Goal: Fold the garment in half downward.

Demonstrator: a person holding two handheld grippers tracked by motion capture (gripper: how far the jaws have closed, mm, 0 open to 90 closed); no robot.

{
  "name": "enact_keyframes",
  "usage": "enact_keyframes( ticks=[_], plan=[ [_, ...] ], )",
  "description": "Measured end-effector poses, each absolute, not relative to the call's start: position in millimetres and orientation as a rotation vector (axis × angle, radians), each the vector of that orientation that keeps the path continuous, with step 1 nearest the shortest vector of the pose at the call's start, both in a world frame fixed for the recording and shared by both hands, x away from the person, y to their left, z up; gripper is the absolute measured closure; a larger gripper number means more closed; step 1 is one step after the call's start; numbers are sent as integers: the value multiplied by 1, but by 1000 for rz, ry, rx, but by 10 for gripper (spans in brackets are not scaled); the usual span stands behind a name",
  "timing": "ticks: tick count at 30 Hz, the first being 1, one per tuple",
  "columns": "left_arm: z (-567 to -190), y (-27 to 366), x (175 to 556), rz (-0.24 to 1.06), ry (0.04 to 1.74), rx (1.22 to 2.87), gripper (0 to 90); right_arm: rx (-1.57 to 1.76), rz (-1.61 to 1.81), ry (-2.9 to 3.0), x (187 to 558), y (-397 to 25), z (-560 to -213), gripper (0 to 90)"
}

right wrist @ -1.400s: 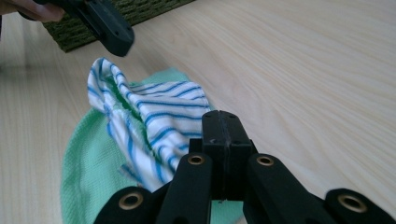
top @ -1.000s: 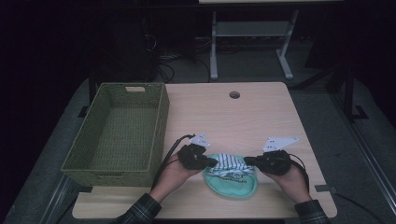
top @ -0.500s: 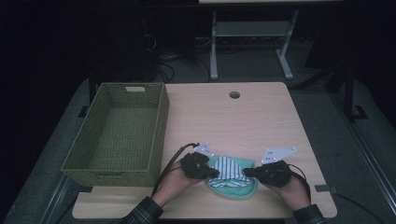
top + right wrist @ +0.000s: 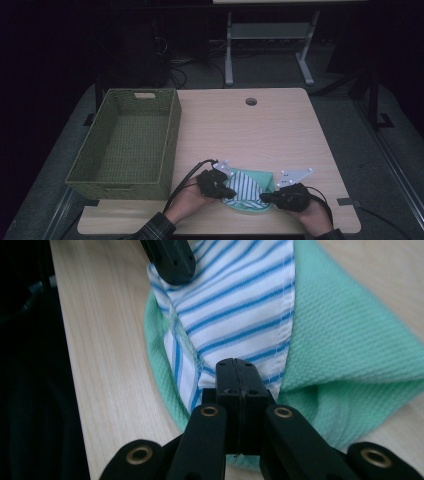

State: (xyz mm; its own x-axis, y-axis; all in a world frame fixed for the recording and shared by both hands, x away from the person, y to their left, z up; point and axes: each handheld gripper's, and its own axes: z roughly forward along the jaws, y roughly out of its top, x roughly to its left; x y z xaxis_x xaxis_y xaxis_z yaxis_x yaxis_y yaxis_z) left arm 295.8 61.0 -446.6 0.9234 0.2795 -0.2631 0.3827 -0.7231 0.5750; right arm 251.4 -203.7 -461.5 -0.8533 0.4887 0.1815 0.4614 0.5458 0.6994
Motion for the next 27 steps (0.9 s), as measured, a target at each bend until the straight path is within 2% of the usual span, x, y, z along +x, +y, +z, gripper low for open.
enact_keyframes(
  ticks=[9,16,27],
  plan=[
    [-453,61,293,-214,464,2444,894,811,1177,2778,249,-199,-467,900],
    [-433,66,299,-175,470,2394,885,801,1274,2693,251,-207,-450,900],
    [-413,74,332,-51,552,2310,888,836,1288,2594,291,-212,-437,900]
  ],
)
